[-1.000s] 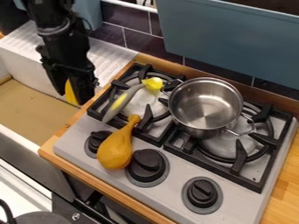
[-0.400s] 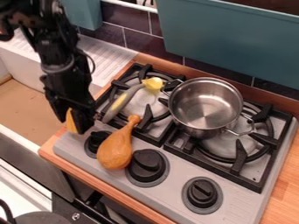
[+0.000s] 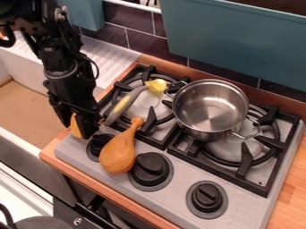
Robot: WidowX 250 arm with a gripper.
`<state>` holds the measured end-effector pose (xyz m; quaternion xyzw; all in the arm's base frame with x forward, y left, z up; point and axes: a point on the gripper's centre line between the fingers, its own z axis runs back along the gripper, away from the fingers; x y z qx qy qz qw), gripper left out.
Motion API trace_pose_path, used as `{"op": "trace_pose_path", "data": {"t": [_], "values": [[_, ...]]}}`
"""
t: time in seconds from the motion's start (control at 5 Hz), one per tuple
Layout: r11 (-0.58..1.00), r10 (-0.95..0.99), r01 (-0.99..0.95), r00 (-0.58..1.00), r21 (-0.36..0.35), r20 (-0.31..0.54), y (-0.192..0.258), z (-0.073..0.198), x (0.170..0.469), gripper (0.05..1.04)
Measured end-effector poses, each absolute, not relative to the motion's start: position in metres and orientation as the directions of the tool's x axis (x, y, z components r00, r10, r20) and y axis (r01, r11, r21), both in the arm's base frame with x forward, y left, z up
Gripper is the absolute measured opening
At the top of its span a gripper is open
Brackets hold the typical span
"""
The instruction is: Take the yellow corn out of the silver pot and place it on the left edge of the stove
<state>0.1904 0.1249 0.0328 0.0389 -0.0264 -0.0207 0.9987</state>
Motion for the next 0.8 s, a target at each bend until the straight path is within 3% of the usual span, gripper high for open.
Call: {"op": "trace_pose_path", "data": {"t": [0.2,0.4,0.6,0.8], "values": [[0.996,-0.028,0.025,0.999,0.082,0.043,0.1246,0.0325,0.1897,0.614],[0.997,-0.025,0.023,1.000,0.077,0.018,0.1237,0.0343,0.1881,0.688],[0.997,-0.012,0.010,1.000,0.077,0.019,0.1234,0.0365,0.1907,0.961],[0.998,0.007,-0.007,1.000,0.061,0.007,0.1226,0.0412,0.1921,0.999]]}}
